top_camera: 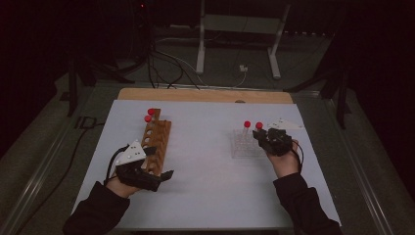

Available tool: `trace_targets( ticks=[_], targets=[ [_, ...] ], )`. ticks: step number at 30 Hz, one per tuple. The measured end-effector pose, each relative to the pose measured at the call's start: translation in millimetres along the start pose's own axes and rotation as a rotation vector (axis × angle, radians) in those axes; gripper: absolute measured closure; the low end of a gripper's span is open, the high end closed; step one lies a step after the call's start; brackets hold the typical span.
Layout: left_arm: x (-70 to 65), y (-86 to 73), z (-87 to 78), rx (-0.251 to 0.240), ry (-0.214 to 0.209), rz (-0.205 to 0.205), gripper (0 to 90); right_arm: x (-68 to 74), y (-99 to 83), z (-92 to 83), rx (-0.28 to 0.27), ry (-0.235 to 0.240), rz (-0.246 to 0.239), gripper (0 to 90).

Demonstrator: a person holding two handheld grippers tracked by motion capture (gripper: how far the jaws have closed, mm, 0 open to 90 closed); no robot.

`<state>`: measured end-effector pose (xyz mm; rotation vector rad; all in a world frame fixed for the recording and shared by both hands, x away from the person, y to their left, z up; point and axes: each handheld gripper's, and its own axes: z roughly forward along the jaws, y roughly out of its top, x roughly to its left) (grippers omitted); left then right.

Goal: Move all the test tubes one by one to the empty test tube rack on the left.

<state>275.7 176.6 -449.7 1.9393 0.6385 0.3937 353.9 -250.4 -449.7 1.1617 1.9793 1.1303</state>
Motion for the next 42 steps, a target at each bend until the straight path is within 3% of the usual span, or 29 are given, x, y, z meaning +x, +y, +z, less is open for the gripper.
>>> trace_targets(
  ticks=[8, 18, 25, 42],
  targets=[
    [-2.0, 2.4, -0.4, 0.001, -0.010, 0.007, 1.9, 7.2, 13.5, -18.6, -0.058, 0.006, -0.036, 75.2],
    [-5.7, 8.4, 0.0, -0.001, -0.028, 0.016, 1.8, 26.9, 27.7, -31.5, -0.091, 0.116, -0.051, 75.2],
    [-9.3, 13.2, 1.5, -0.009, -0.041, 0.030, 1.9, 47.4, 29.2, -36.7, -0.106, 0.190, -0.087, 75.2],
    [-22.0, 29.8, 15.6, -0.008, -0.096, 0.073, 1.9, 88.1, 3.5, -20.2, -0.009, 0.294, -0.185, 75.2]
  ],
)
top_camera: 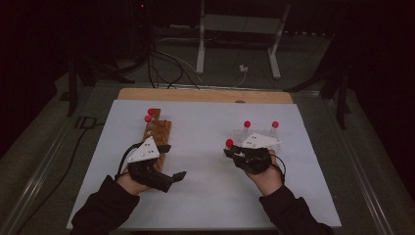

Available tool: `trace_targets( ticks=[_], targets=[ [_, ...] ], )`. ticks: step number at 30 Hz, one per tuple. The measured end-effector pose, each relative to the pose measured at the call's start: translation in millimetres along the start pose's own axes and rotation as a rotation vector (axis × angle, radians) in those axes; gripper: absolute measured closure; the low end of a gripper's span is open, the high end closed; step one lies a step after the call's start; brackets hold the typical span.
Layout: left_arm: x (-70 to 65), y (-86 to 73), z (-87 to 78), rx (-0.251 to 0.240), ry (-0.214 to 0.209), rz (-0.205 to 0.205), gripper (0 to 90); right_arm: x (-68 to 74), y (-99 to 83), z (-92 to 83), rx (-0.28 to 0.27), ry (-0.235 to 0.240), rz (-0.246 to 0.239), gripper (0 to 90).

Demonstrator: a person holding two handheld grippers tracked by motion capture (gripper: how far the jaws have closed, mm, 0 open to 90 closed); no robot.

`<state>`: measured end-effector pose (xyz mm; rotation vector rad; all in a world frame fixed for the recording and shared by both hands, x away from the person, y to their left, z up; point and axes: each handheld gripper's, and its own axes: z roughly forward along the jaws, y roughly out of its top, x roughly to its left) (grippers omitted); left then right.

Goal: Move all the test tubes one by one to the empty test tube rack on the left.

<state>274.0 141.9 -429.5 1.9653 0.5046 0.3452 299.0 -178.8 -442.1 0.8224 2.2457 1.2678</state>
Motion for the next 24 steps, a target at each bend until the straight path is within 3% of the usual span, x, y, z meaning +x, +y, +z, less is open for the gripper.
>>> trace_targets(
  ticks=[18, 24],
  targets=[
    [-17.1, 17.4, 27.7, -0.003, -0.084, 0.060, 2.5, 31.4, -9.9, 16.2, 0.051, 0.097, -0.042, 75.2],
    [-21.4, 19.5, 41.5, -0.006, -0.107, 0.081, 13.2, 36.9, -11.2, 20.0, 0.063, 0.118, -0.054, 75.2]
  ],
)
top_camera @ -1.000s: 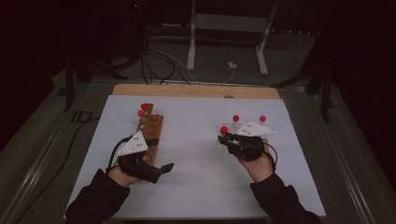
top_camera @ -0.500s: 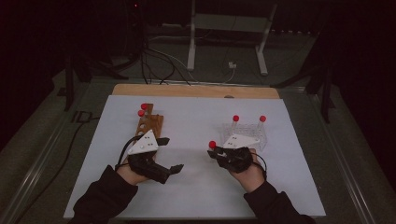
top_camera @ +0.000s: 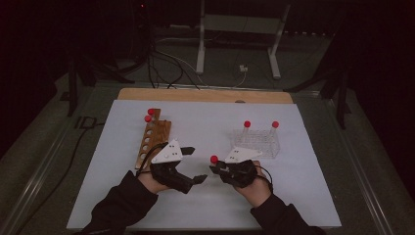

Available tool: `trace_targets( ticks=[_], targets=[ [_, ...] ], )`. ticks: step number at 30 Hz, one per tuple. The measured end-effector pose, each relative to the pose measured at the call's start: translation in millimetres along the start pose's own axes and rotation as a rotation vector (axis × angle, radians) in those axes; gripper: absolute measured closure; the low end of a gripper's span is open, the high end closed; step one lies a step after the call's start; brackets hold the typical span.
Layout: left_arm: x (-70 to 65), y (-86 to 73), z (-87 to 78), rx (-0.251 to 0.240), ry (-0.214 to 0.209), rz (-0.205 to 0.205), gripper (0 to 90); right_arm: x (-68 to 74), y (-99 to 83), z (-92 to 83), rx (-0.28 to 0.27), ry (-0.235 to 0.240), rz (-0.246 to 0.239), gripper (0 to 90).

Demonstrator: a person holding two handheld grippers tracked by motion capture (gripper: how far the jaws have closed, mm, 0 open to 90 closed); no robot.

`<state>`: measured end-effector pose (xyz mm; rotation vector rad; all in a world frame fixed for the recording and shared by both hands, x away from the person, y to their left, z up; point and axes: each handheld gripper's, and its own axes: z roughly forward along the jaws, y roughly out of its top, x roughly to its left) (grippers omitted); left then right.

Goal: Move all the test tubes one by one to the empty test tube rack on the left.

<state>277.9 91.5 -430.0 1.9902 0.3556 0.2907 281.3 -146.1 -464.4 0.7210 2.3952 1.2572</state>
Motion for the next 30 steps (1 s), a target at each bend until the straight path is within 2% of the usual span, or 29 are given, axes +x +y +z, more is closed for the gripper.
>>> trace_targets(
  ticks=[4, 10, 14, 20, 24, 30],
  targets=[
    [1.4, 0.5, 8.3, 0.000, -0.005, 0.004, 22.1, 2.7, -1.6, 2.6, 0.009, 0.011, -0.009, 75.2],
    [4.7, 0.7, 17.8, -0.003, 0.023, 0.030, 37.2, 4.3, -0.7, 1.9, 0.003, 0.018, -0.007, 75.2],
    [5.2, 1.3, 24.0, -0.003, 0.028, 0.040, 43.9, 4.1, -1.2, 1.9, 0.005, 0.025, -0.005, 75.2],
    [3.7, 1.6, 32.4, 0.008, 0.013, 0.045, 55.4, 4.5, -0.6, 1.1, 0.002, 0.030, -0.005, 75.2],
    [2.8, 1.7, 36.3, 0.021, 0.006, 0.058, 66.6, 4.4, -0.1, 0.2, -0.001, 0.033, -0.004, 75.2],
    [4.3, 2.0, 35.9, 0.022, -0.002, 0.063, 71.5, 4.1, -0.2, -0.3, -0.004, 0.036, -0.001, 74.9]
  ],
)
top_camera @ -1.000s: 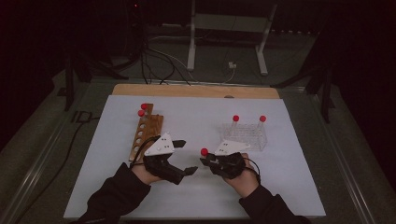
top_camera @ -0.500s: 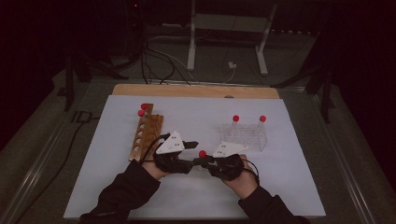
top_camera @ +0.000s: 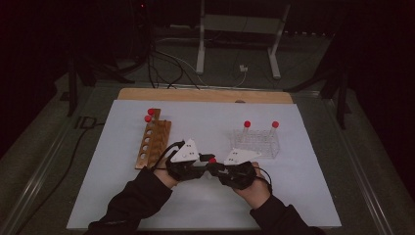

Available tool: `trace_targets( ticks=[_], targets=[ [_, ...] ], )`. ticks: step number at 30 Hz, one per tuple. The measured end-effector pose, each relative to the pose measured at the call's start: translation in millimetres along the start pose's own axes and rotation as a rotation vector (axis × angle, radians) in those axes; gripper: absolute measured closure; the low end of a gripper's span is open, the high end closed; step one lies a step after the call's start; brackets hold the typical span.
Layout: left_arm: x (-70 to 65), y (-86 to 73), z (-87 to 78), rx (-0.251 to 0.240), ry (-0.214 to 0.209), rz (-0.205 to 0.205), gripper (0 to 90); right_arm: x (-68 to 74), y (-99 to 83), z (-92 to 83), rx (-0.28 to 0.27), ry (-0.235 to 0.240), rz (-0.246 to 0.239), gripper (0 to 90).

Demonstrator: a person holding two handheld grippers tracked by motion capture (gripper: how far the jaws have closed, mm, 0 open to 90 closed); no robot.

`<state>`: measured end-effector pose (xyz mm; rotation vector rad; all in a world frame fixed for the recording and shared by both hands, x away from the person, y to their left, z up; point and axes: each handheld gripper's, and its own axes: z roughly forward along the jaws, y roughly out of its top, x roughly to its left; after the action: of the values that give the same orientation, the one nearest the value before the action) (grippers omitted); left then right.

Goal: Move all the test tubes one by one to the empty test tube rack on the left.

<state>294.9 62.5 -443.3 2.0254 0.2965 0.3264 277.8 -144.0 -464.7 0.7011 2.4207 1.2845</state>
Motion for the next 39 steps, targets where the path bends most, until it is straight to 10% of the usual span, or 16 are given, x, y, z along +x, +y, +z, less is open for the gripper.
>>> trace_targets(
  ticks=[25, 39],
  targets=[
    [37.8, 2.5, -74.9, -0.014, 0.200, -0.044, 72.0, -10.1, 3.1, -11.8, -0.087, -0.069, 0.093, 5.2],
    [63.4, 6.2, -112.1, -0.028, 0.327, -0.073, 72.0, -12.0, 3.3, -15.6, -0.101, -0.033, 0.089, 0.0]
  ],
)
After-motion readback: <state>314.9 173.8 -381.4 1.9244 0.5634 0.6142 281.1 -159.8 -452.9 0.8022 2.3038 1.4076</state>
